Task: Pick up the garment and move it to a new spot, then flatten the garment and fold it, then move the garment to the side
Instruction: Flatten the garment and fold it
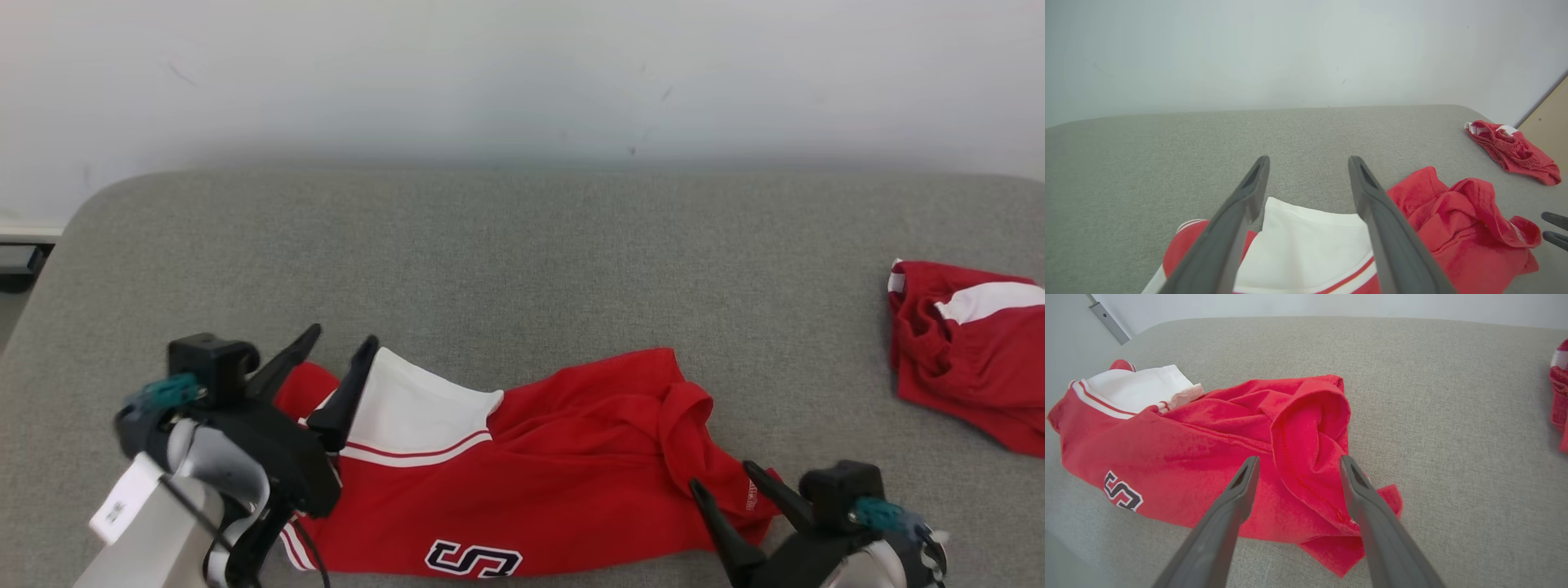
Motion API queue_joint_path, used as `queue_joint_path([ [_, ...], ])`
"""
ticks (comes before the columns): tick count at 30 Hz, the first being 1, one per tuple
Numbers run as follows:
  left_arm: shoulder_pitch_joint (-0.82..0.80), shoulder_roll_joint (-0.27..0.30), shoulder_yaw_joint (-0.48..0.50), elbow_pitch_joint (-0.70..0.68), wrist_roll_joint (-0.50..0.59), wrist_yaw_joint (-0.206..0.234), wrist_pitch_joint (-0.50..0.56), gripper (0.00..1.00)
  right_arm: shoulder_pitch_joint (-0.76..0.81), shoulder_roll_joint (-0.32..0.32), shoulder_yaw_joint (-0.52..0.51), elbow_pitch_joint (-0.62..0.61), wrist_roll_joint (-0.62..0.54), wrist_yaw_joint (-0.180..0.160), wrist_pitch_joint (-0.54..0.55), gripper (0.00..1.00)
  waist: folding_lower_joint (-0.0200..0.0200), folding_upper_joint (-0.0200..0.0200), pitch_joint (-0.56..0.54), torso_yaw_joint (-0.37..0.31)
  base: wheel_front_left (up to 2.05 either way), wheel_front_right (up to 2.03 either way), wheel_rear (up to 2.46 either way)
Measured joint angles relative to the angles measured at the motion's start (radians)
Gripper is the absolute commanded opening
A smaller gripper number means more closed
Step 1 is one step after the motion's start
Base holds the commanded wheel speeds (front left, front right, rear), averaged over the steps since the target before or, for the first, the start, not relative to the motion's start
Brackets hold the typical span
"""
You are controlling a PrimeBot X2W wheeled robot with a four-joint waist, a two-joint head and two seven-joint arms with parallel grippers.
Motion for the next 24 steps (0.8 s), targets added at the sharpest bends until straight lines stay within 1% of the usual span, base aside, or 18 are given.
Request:
queue_joint_path([
  [3,-0.048,-0.030,-0.025,0.061,-0.008,-0.026,0.035,1.00,-0.049,0.001,0.025,0.018,-0.017,0.003,0.019,1.00,0.0000,0.0000,0.020,-0.002,0.00,0.00,0.00],
  [4,-0.061,-0.041,-0.030,0.088,-0.028,-0.026,0.052,1.00,-0.065,0.001,0.033,0.024,-0.028,0.003,0.025,1.00,0.0000,0.0000,0.027,-0.004,0.00,0.00,0.00],
  [5,-0.076,-0.041,-0.049,0.112,-0.025,-0.034,0.071,1.00,-0.078,0.000,0.041,0.027,-0.044,0.003,0.031,1.00,0.0000,0.0001,0.034,-0.006,0.00,0.00,0.00],
  [8,-0.110,-0.059,-0.051,0.182,-0.033,-0.043,0.103,1.00,-0.110,0.002,0.058,0.041,-0.063,0.003,0.045,1.00,0.0000,0.0001,0.057,-0.013,0.00,0.00,0.00],
  [18,-0.244,-0.078,-0.069,0.398,-0.047,-0.062,0.204,1.00,-0.179,0.020,0.098,0.083,-0.097,0.004,0.068,1.00,0.0001,0.0001,0.125,-0.047,0.00,0.00,0.00],
  [24,-0.306,-0.091,-0.079,0.502,-0.051,-0.070,0.239,1.00,-0.227,0.035,0.127,0.105,-0.121,0.011,0.077,1.00,0.0001,0.0001,0.158,-0.072,0.00,0.00,0.00],
])
